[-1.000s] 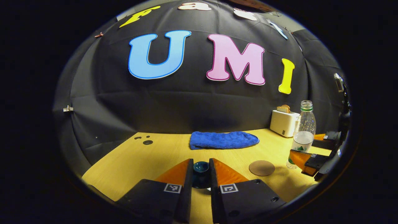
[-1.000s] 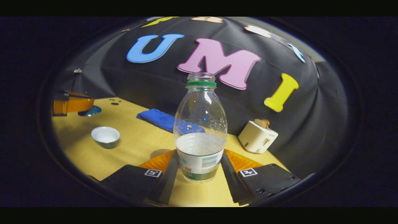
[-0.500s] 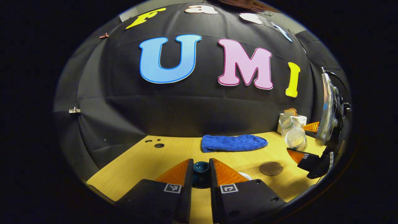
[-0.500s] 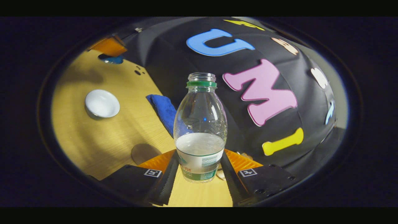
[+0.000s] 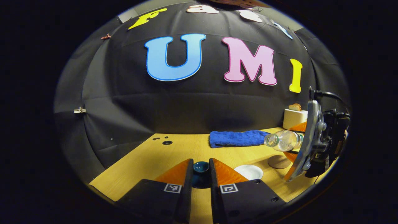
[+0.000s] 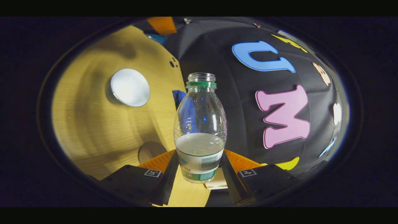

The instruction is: Open the teacup lid with one hand, grasp the water bottle and pour water into the teacup with the other hand; after pouring, place the water bottle on the coaster and then close the teacup lid.

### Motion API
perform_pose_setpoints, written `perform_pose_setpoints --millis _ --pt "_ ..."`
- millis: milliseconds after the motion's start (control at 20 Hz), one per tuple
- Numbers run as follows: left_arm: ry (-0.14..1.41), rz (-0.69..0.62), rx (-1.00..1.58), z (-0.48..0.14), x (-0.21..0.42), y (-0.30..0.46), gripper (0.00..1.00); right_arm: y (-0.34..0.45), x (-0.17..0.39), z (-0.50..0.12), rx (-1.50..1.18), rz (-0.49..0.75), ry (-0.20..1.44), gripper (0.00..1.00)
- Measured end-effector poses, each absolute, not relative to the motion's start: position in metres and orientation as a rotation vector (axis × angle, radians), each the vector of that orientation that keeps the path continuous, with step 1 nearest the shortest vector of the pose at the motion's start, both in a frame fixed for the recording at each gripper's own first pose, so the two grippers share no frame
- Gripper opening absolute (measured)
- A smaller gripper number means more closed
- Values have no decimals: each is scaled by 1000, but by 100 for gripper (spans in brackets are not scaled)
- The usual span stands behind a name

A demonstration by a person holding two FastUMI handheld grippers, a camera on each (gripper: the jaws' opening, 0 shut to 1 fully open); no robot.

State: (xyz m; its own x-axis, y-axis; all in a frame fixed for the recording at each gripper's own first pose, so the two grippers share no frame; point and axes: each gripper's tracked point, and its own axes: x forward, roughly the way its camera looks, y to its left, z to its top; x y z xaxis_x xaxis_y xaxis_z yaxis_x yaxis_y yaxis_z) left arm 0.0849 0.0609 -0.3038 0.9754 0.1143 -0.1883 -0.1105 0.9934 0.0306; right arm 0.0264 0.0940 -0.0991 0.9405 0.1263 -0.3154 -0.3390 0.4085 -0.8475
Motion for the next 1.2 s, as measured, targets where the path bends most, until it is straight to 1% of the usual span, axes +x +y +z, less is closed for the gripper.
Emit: perform_pose_setpoints --millis 50,100,150,200,250,300,350,400,550,600,650,700,750,850,900,950,1000,1150,1200 --pt "192 118 21 -306 85 63 30 96 28 -103 -1133 304 217 72" --pt "193 121 22 -307 84 65 27 97 28 -104 -1159 308 216 74" --pt "194 124 23 -308 82 66 30 100 28 -105 -1191 311 207 74" --pt "195 127 26 -308 82 67 30 101 28 -105 -1230 315 195 72" --pt "196 127 28 -309 81 68 27 104 29 -105 -1270 321 178 72" --pt "198 127 28 -309 80 68 30 106 30 -103 -1306 325 158 75" --pt "200 127 25 -310 79 69 30 105 33 -102 -1333 330 142 72" --pt "202 128 23 -310 79 70 30 105 35 -103 -1356 335 132 75" --pt "208 130 18 -314 76 71 30 103 40 -109 -1407 346 124 74" --pt "212 127 19 -314 75 71 30 104 39 -109 -1433 348 113 77" --pt "216 126 22 -316 74 71 27 106 39 -108 -1462 352 97 74" --pt "217 126 23 -316 73 72 27 106 41 -107 -1488 355 80 75" --pt "219 126 21 -317 72 72 30 106 43 -107 -1509 357 65 75" --pt "221 128 16 -317 71 72 30 106 45 -103 -1542 362 39 75" --pt "222 129 16 -317 71 73 30 106 46 -104 -1552 365 31 75" --pt "221 130 17 -317 71 72 30 107 48 -103 -1563 365 22 77" --pt "219 130 19 -316 72 72 30 106 50 -102 -1576 363 12 75" --pt "217 127 20 -315 71 70 30 109 55 -98 -1615 354 -34 74" --pt "218 125 17 -314 70 69 27 110 56 -96 -1628 353 -56 74"
